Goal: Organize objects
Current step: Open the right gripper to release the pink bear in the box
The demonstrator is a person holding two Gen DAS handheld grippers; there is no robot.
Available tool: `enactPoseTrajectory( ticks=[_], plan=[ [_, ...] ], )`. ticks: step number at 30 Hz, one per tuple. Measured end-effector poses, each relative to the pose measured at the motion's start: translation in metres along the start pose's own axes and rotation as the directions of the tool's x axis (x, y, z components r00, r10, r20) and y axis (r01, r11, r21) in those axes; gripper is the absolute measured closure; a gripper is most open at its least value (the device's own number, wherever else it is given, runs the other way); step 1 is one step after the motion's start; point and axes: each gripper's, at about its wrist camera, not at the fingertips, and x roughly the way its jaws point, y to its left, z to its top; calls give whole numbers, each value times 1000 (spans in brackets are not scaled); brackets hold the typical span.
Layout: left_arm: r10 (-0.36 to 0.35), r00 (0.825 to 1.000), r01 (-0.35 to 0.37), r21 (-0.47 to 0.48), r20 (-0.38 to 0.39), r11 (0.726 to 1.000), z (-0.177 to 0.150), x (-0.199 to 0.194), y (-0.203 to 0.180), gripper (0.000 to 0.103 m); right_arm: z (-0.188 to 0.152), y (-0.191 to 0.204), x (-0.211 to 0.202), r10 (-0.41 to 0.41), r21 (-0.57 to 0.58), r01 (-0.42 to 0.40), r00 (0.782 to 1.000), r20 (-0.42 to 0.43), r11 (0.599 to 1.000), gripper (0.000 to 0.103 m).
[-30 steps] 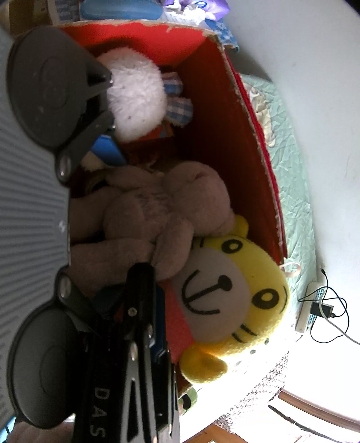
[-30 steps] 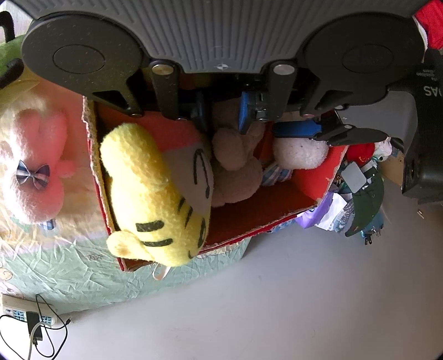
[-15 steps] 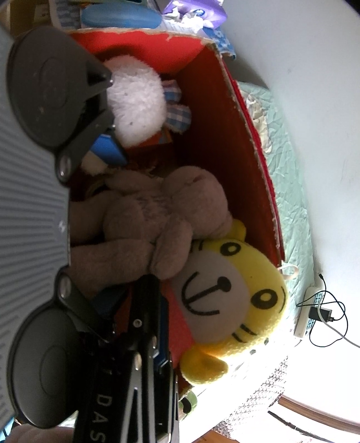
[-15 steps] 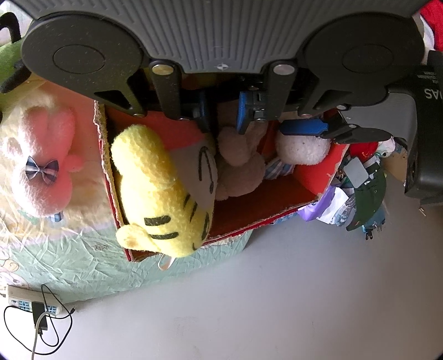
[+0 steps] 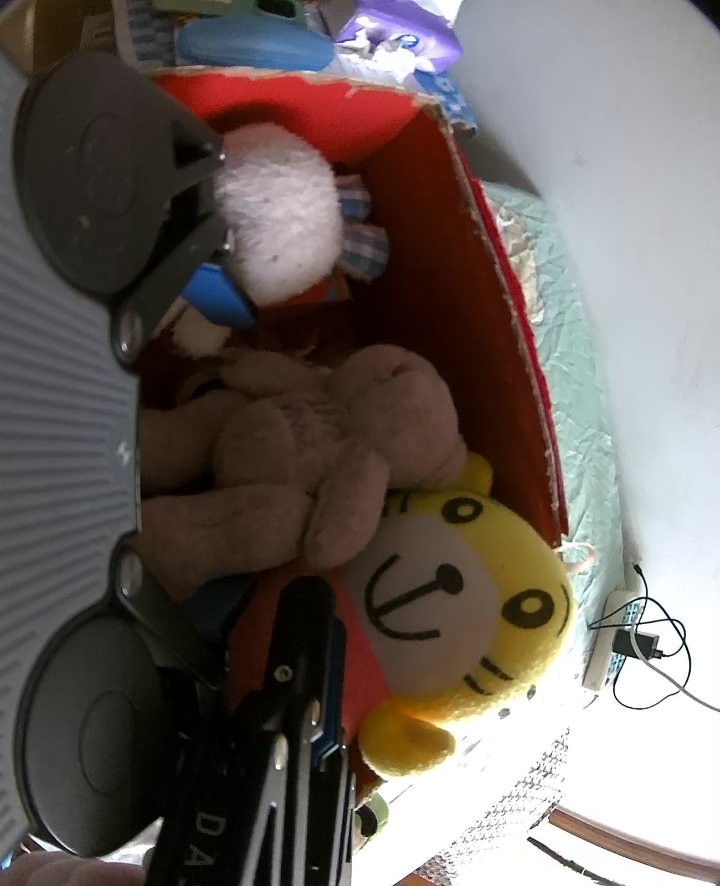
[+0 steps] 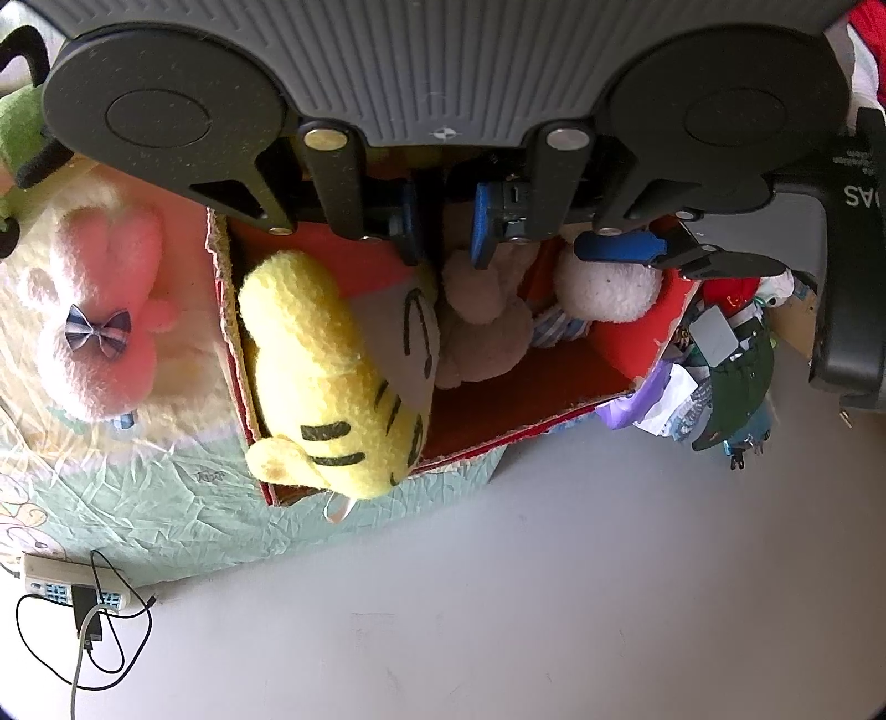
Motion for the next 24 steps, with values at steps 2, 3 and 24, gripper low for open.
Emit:
enactPoseTrajectory(
  ticks=[2, 3, 24],
  plan=[
    [6, 1000, -6, -2, 3, 1000, -1, -1, -1, 8, -1, 0, -1, -1, -2, 2, 1000, 5, 1000, 84],
    [11, 1000, -11, -2, 7, 1000, -1, -2, -1, 8, -1, 0, -1, -2, -3, 2, 1000, 7, 1000, 84],
    [125, 990, -122, -46, 69, 991, -8, -28, -4, 3, -7, -8, -26, 32, 38, -34, 998, 55, 999, 82]
  ],
)
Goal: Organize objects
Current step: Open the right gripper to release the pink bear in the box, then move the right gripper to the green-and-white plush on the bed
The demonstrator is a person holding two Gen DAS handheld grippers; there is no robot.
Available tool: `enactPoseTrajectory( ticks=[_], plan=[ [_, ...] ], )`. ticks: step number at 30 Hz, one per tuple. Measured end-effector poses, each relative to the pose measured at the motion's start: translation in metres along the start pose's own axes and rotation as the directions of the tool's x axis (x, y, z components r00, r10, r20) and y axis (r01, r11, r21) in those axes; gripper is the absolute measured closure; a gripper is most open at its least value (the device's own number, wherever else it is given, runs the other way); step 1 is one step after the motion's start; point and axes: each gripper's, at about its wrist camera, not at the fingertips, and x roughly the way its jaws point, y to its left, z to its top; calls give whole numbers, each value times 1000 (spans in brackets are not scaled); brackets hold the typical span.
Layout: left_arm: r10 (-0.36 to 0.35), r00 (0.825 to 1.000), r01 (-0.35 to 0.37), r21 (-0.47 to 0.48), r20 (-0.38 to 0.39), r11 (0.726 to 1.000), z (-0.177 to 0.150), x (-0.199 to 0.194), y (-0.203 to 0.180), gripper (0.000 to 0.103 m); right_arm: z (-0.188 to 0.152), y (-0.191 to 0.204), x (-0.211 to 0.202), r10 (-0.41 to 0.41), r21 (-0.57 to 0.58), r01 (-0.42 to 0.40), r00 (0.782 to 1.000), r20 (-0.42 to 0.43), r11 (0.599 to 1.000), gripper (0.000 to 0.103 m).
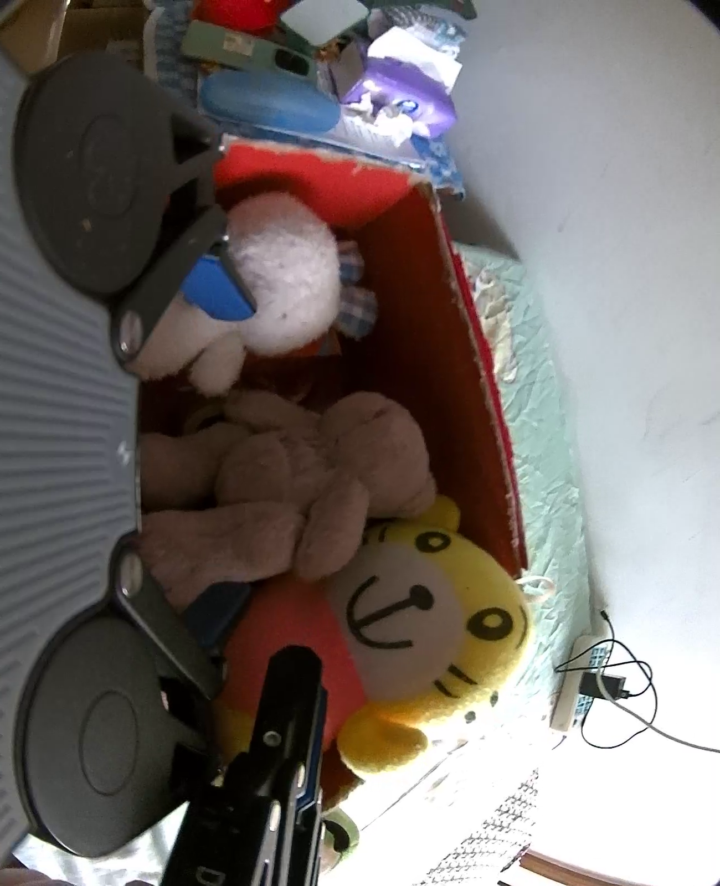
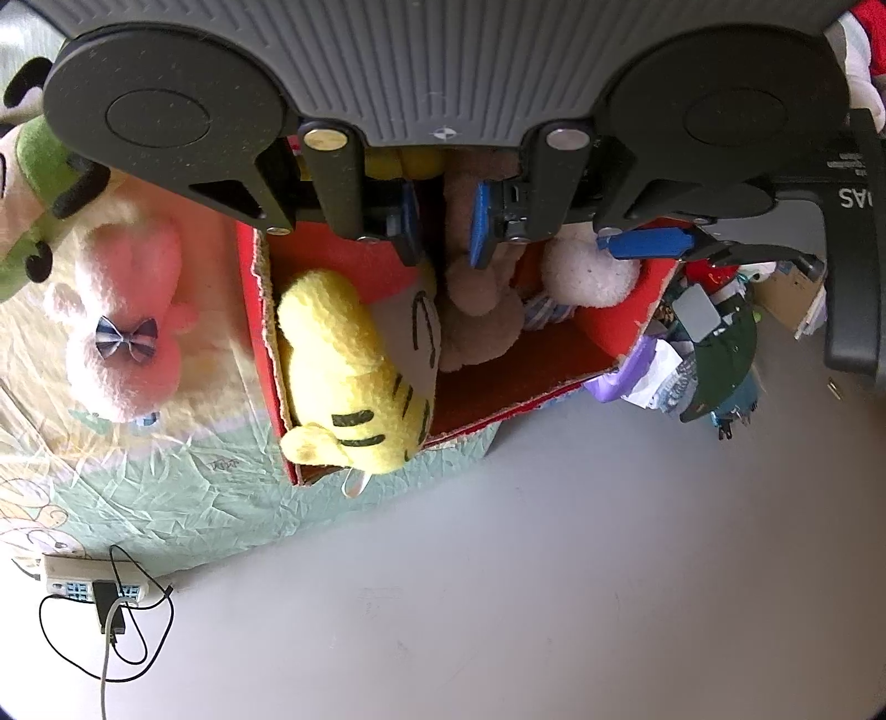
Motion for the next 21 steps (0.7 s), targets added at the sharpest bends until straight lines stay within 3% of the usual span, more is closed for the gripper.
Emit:
enactPoseTrajectory(
  ticks=[14, 21],
  plan=[
    [47, 997, -45, -26, 59, 999, -15, -40, -13, 4, -9, -10, -26, 98, 23, -98, 995, 23, 995, 79],
    [35, 996, -30, -57, 82, 998, -20, -62, -21, 7, -13, -22, -41, 164, 17, -164, 986, 16, 986, 79]
  ],
)
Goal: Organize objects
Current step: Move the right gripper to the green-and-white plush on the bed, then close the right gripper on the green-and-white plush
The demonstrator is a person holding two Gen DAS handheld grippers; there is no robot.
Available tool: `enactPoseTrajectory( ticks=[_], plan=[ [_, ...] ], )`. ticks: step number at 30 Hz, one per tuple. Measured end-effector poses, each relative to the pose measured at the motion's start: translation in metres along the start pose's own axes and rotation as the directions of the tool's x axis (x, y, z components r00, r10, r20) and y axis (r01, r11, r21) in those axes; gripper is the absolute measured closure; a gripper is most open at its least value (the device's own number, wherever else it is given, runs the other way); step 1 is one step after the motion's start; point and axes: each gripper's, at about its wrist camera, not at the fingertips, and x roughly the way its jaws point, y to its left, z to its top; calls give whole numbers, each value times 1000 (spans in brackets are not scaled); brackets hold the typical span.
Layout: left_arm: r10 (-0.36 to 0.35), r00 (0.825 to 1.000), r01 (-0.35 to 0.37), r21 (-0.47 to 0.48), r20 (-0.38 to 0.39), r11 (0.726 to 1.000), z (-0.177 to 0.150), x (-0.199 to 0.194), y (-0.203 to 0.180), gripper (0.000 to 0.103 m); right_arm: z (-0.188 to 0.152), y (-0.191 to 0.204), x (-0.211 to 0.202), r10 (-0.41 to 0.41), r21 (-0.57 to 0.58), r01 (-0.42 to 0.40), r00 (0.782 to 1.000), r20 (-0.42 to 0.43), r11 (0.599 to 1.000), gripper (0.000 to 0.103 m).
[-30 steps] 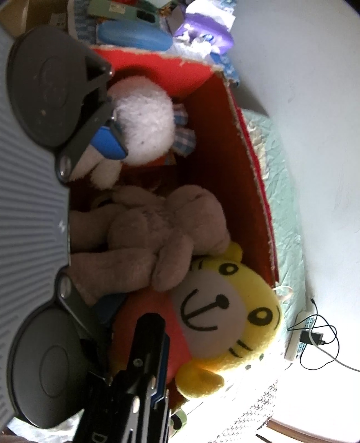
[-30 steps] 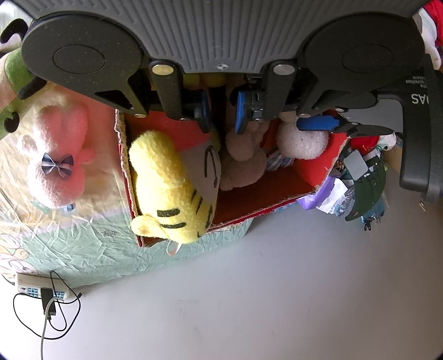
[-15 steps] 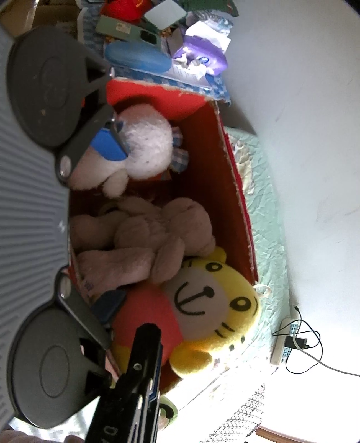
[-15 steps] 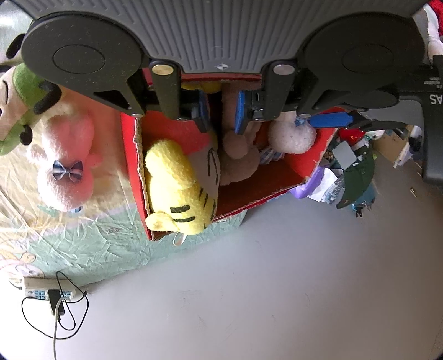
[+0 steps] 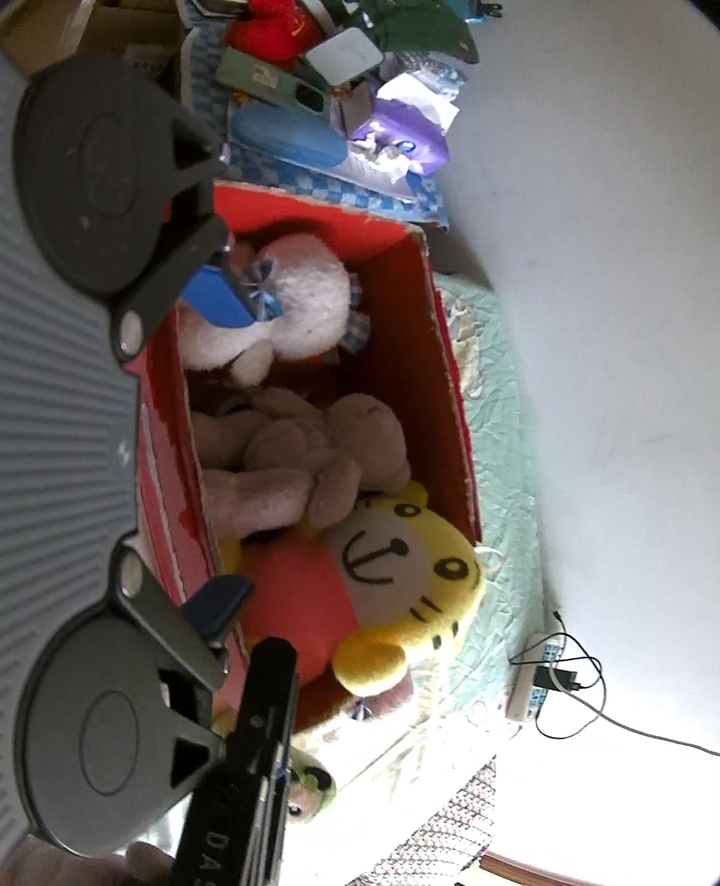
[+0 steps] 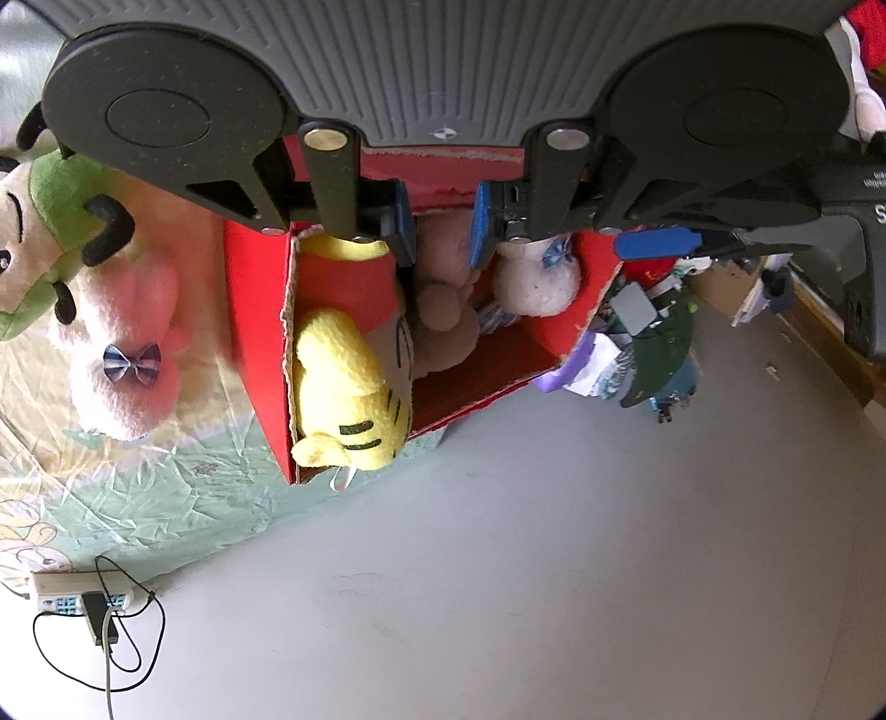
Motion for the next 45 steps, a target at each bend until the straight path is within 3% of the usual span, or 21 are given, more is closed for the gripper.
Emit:
enactPoseTrajectory(
  ticks=[7, 15, 21, 26, 32, 45],
  plan=[
    [-55, 998, 55, -13, 29, 998, -7, -23, -18, 7, 0, -19, -23, 62, -10, -63, 997, -38, 998, 78],
    [-142, 989, 140, 37, 42, 989, -16, -35, -61, 7, -1, -56, -42, 69, -3, -70, 992, -104, 998, 78],
    [-253, 967, 250, 84, 25, 965, -19, -33, -105, 9, 0, -94, -57, 60, 47, -54, 987, -148, 997, 78],
    [-298, 954, 298, 120, -17, 947, -16, -18, -145, 13, 0, -137, -75, 26, 141, -2, 986, -167, 990, 78],
    [-308, 951, 310, 184, -36, 933, -8, 2, -190, 16, -2, -191, -95, -9, 314, 60, 987, -162, 947, 76],
    [-305, 948, 318, 238, -90, 918, 18, 56, -227, 16, 0, -250, -87, 53, 518, 28, 988, -142, 855, 63]
  ],
)
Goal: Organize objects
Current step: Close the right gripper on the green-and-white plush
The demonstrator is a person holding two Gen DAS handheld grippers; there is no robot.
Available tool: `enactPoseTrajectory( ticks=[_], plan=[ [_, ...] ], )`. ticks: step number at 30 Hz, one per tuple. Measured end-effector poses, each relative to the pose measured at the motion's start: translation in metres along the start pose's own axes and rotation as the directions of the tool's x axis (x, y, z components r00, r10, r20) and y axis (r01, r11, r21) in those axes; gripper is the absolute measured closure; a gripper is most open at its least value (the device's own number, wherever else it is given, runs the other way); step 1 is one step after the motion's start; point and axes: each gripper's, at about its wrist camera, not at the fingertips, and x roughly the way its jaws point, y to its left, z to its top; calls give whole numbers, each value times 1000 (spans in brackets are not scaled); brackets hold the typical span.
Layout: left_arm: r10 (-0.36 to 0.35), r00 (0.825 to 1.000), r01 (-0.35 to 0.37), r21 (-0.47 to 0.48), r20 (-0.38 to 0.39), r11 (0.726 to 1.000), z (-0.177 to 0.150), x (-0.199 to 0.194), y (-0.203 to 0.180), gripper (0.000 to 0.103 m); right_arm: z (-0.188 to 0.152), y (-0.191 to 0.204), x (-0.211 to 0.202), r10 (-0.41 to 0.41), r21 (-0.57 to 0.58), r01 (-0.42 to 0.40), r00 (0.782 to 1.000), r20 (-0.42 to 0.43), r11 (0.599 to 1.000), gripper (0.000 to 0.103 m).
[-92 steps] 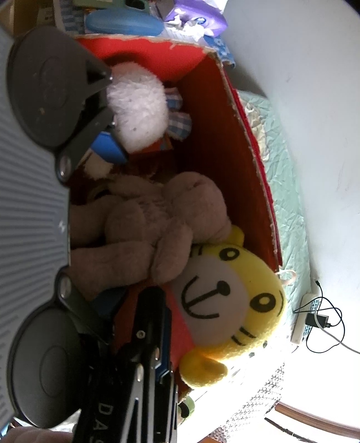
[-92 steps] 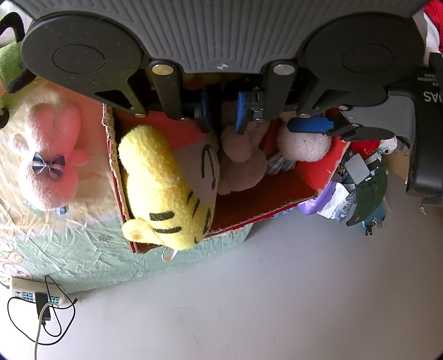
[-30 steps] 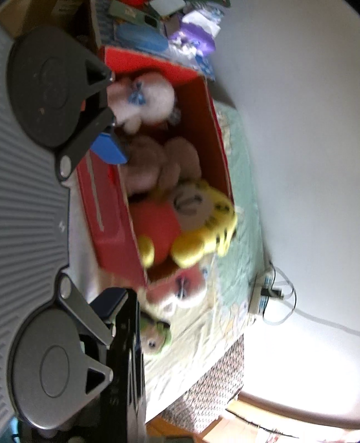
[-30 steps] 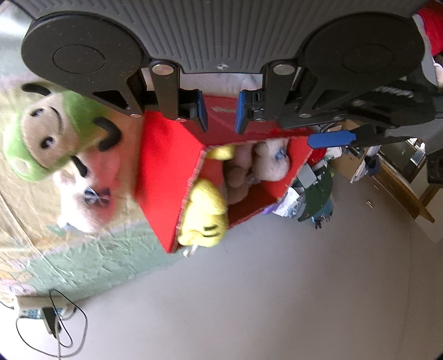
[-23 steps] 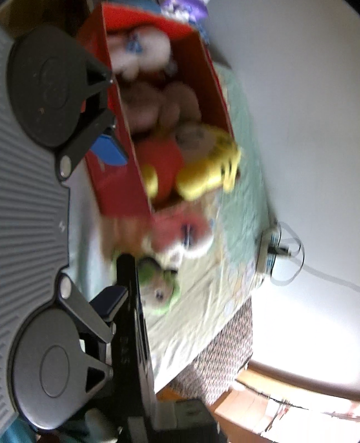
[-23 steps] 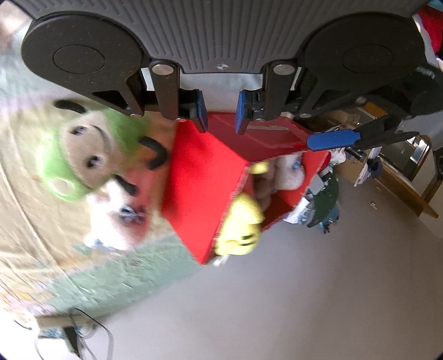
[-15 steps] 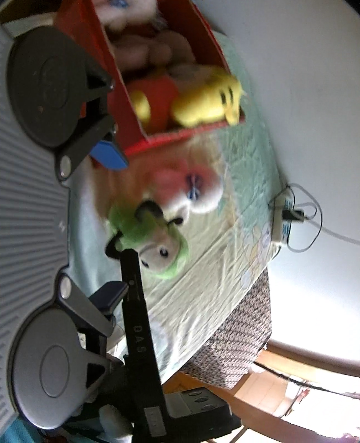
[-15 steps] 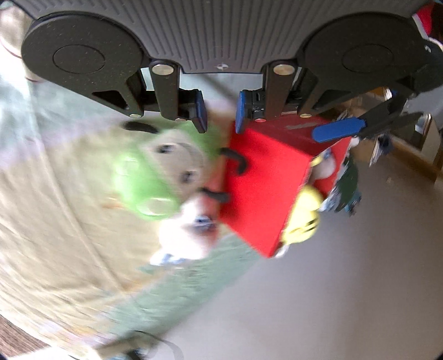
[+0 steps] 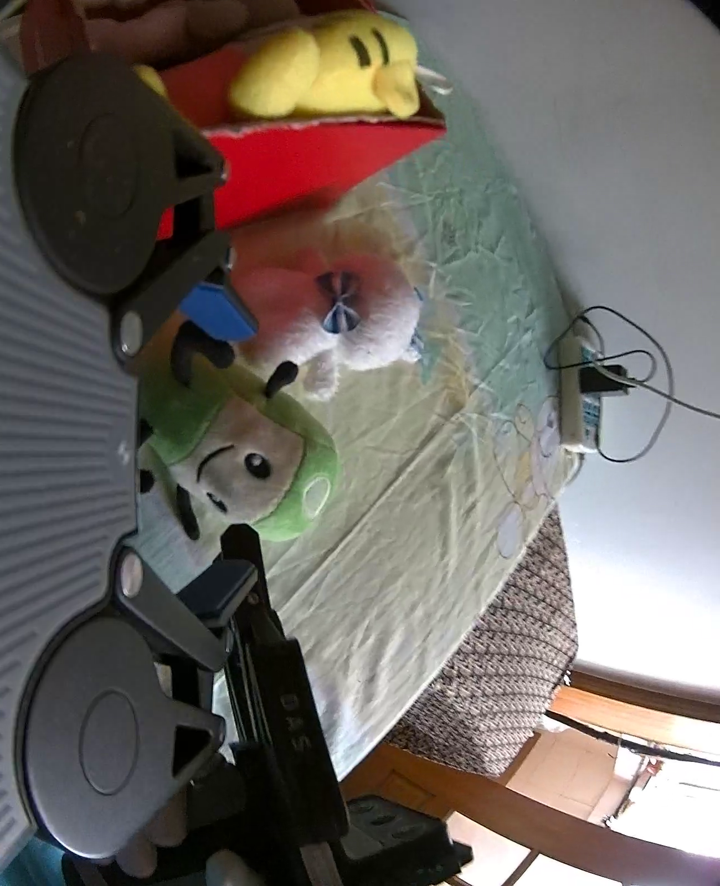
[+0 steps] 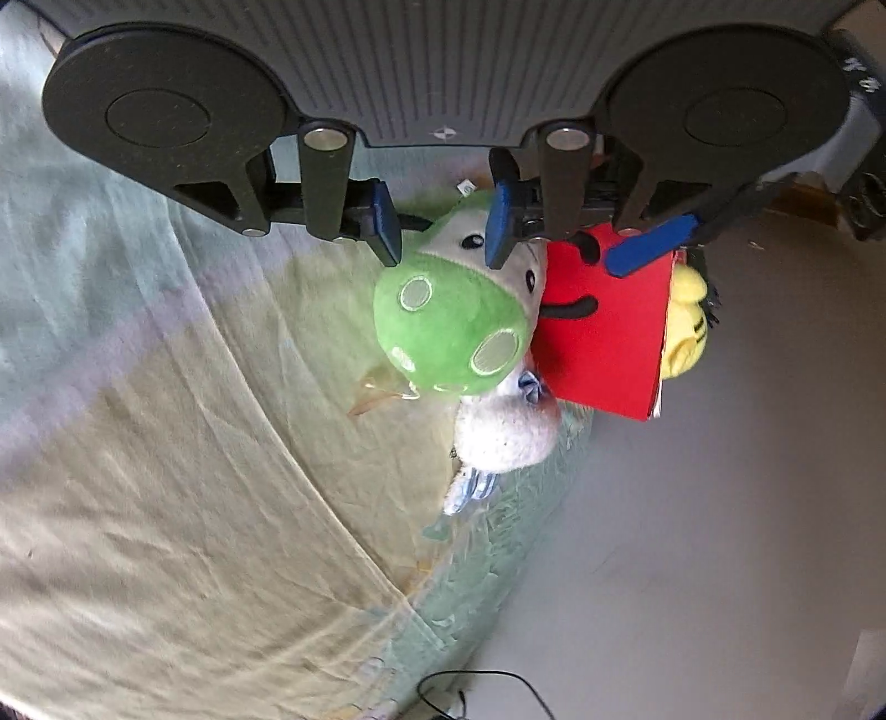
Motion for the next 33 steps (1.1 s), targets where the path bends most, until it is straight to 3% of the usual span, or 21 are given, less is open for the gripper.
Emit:
enactPoseTrajectory(
  ticks=[2, 7, 14, 21, 24, 33],
  plan=[
    [4, 1000, -4, 2, -13, 1000, 2, 6, 2, 16, 4, -1, 4, 6, 9, -6, 1000, -4, 1000, 57],
    [-5, 999, 5, 1, -34, 1000, 8, 21, 8, 15, 13, -1, 16, 23, 20, -23, 1000, -9, 1000, 56],
    [-62, 997, 57, -102, -47, 993, 19, 31, 32, 15, 30, 1, 28, 64, 43, -63, 998, -3, 997, 50],
    [-93, 992, 84, -98, -91, 992, 17, 44, 27, 17, 42, 9, 40, 48, 5, -48, 999, -1, 999, 45],
    [-96, 990, 83, -123, -104, 989, 17, 50, 30, 18, 41, 10, 48, 31, 1, -31, 999, -26, 1000, 36],
    [-103, 989, 89, -134, -103, 987, 17, 51, 28, 20, 40, -2, 48, 107, 95, -100, 991, -77, 990, 43]
  ],
)
